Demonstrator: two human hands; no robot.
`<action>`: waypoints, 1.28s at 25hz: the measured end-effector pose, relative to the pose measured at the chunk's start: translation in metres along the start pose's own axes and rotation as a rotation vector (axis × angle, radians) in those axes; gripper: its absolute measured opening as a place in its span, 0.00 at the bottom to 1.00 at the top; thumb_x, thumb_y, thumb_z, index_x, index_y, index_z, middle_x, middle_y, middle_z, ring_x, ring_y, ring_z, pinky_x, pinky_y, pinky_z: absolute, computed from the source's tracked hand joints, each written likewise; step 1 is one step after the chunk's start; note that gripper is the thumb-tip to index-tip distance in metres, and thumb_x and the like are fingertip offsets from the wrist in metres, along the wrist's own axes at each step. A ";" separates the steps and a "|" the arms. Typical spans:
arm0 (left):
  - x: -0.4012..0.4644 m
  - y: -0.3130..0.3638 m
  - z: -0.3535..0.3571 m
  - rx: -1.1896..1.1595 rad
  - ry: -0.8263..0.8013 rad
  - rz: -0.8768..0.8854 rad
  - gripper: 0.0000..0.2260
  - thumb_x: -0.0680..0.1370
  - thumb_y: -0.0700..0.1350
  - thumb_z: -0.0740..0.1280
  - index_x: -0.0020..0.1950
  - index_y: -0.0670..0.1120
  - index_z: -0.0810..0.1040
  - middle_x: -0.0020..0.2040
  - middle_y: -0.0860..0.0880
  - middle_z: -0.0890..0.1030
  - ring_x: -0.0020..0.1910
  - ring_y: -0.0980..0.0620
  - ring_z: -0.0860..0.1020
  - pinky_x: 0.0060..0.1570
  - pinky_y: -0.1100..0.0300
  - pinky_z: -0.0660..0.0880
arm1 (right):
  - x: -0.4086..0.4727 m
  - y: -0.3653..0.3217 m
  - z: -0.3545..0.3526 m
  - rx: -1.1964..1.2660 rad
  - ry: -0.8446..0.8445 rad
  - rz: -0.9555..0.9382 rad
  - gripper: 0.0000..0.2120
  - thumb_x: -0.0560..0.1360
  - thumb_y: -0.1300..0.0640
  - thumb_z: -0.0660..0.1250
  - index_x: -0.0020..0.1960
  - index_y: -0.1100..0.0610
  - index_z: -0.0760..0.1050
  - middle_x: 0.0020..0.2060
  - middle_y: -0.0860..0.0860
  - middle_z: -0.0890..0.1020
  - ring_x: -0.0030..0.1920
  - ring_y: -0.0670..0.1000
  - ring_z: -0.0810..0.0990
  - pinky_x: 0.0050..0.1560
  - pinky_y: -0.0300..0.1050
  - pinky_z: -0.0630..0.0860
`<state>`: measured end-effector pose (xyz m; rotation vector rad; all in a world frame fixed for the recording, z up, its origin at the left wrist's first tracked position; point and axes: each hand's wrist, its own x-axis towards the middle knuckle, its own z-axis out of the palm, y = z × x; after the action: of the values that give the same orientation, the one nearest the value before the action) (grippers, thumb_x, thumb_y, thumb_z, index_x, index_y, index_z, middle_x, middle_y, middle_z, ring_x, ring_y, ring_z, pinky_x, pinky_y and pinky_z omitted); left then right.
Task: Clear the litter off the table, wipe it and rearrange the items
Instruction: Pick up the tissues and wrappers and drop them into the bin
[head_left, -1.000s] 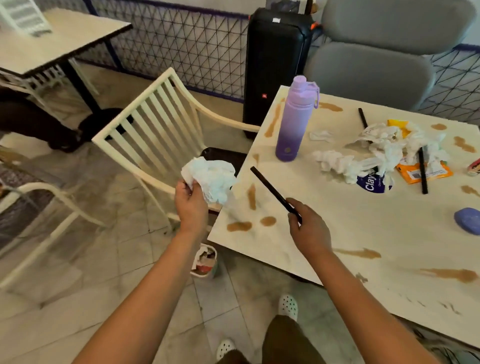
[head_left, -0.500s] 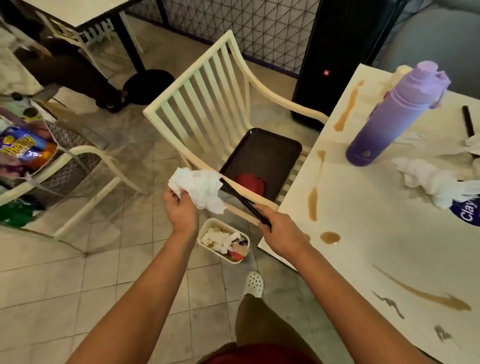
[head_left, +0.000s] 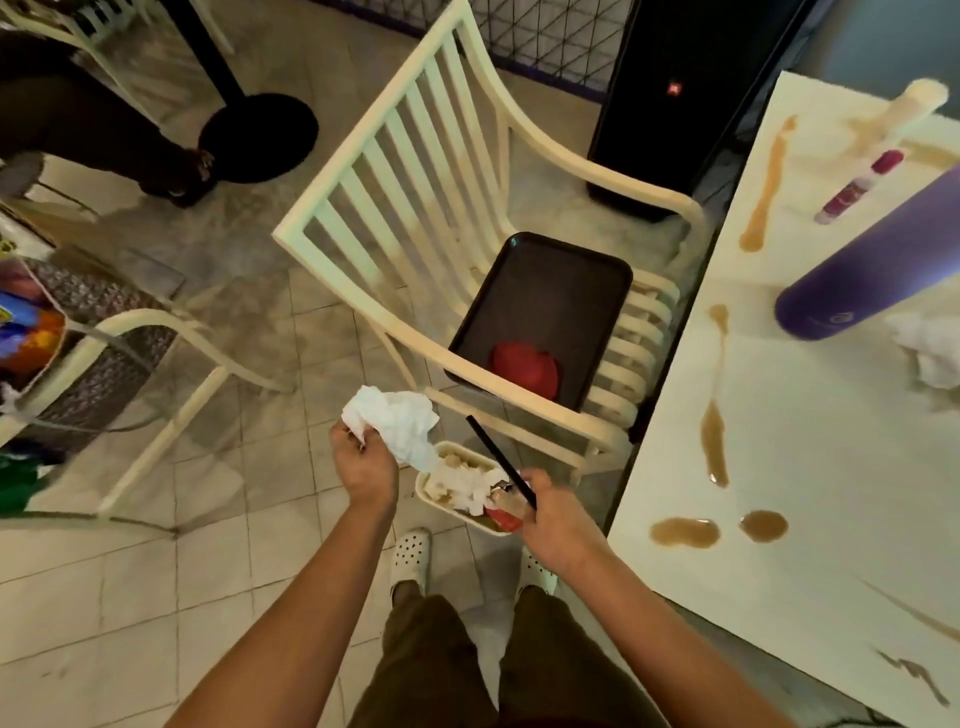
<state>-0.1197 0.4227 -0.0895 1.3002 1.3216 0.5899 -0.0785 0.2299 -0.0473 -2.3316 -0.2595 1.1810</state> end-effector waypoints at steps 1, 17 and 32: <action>0.006 -0.005 0.000 0.037 -0.027 -0.012 0.13 0.78 0.34 0.60 0.62 0.36 0.69 0.53 0.42 0.76 0.52 0.46 0.75 0.54 0.52 0.73 | 0.007 0.004 0.008 0.025 -0.015 0.046 0.23 0.76 0.59 0.62 0.69 0.46 0.62 0.56 0.52 0.78 0.52 0.52 0.80 0.53 0.50 0.79; 0.137 -0.188 0.043 0.397 -0.405 -0.015 0.12 0.79 0.36 0.59 0.62 0.38 0.69 0.52 0.44 0.75 0.51 0.46 0.74 0.48 0.58 0.70 | 0.180 0.076 0.171 0.071 0.080 0.414 0.24 0.74 0.63 0.58 0.66 0.42 0.68 0.55 0.52 0.77 0.50 0.52 0.78 0.51 0.45 0.77; 0.207 -0.409 0.107 1.329 -1.179 0.346 0.18 0.78 0.41 0.61 0.68 0.48 0.71 0.72 0.51 0.67 0.70 0.52 0.65 0.69 0.64 0.59 | 0.355 0.190 0.253 -0.452 0.033 0.163 0.17 0.77 0.54 0.59 0.65 0.47 0.68 0.65 0.48 0.70 0.64 0.54 0.69 0.58 0.51 0.74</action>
<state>-0.1103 0.4646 -0.5583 2.3586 0.3223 -0.9862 -0.0757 0.2942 -0.5187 -2.8058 -0.3619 1.2623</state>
